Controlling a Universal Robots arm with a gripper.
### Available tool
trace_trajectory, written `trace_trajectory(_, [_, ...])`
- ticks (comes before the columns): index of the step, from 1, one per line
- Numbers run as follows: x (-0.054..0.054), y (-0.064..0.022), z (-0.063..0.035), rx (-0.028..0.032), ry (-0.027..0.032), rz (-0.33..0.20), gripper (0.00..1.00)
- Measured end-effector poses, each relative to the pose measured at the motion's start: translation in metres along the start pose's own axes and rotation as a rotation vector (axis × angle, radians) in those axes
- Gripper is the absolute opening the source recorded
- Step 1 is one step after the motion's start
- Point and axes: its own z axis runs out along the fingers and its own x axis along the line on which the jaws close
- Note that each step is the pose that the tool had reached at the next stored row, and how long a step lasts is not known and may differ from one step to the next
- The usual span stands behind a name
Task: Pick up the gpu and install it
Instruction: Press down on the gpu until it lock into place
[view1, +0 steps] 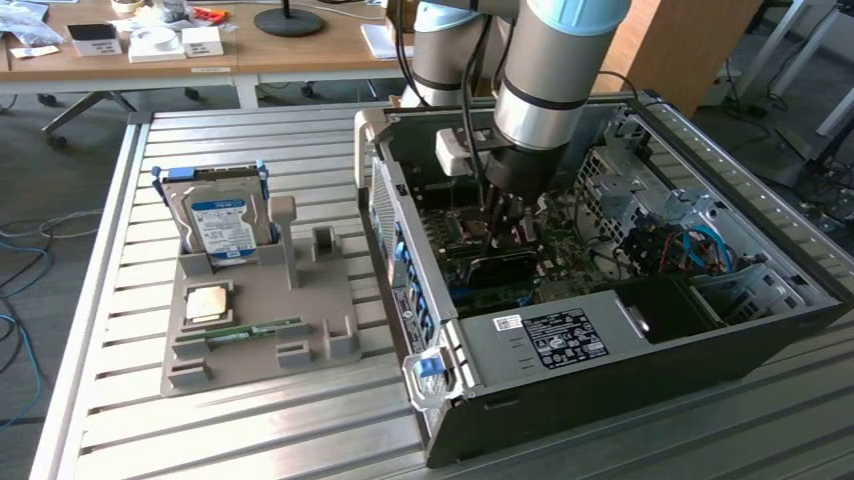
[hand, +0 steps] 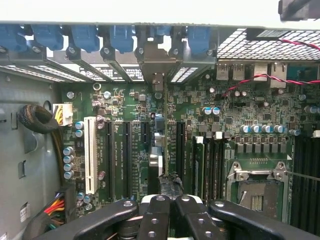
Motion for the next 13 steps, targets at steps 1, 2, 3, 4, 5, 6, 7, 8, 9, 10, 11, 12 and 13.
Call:
trace_trajectory(1, [0.0000,0.0000,0.0000,0.0000,0.0000,0.000,0.11])
trace_trajectory(2, [0.0000,0.0000,0.0001,0.0001,-0.0002,0.000,0.11])
trace_trajectory(3, [-0.0001,0.0000,0.0007,0.0002,-0.0006,0.000,0.11])
trace_trajectory(4, [0.0000,0.0000,0.0011,0.0002,-0.0004,0.000,0.11])
trace_trajectory(5, [0.0000,0.0000,0.0011,0.0000,-0.0002,0.000,0.11])
trace_trajectory(6, [0.0000,0.0000,0.0010,0.0000,-0.0001,0.000,0.11])
trace_trajectory(7, [0.0000,0.0000,0.0010,0.0000,0.0000,0.000,0.11])
trace_trajectory(8, [0.0000,0.0000,0.0011,0.0000,-0.0001,0.000,0.11])
trace_trajectory(9, [0.0000,0.0001,0.0011,0.0001,-0.0001,0.000,0.11])
trace_trajectory(10, [0.0000,0.0001,0.0012,0.0001,0.0000,0.000,0.11])
trace_trajectory(11, [0.0000,0.0001,0.0016,0.0002,-0.0002,0.000,0.11])
trace_trajectory(12, [0.0000,0.0001,0.0017,0.0000,0.0000,0.000,0.11])
trace_trajectory(13, [0.0000,0.0001,0.0017,-0.0001,0.0000,0.000,0.11])
